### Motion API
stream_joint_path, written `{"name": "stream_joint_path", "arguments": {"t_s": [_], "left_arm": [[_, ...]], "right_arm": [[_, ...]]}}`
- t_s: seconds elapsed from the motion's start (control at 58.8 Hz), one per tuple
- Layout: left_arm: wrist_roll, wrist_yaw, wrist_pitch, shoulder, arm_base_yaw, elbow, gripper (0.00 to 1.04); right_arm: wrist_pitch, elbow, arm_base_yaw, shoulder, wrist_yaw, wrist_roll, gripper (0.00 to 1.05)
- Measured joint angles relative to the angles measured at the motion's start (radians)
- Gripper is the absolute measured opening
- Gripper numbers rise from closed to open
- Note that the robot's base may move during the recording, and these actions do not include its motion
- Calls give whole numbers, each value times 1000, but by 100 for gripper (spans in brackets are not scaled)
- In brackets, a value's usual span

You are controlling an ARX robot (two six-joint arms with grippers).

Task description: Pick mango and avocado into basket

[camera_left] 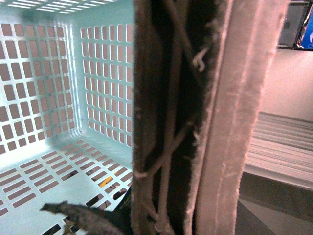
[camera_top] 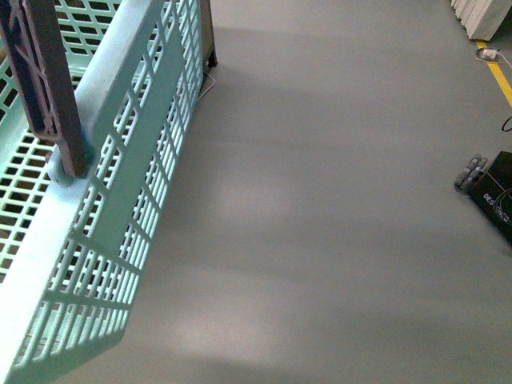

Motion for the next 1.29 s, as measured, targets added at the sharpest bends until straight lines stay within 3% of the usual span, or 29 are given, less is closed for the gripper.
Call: {"name": "stream_joint_path", "arguments": {"t_s": [1.292], "left_arm": [[-10, -3, 0, 0, -5, 0, 16]], "right_arm": [[0, 0, 0, 0, 2, -1, 96]]}}
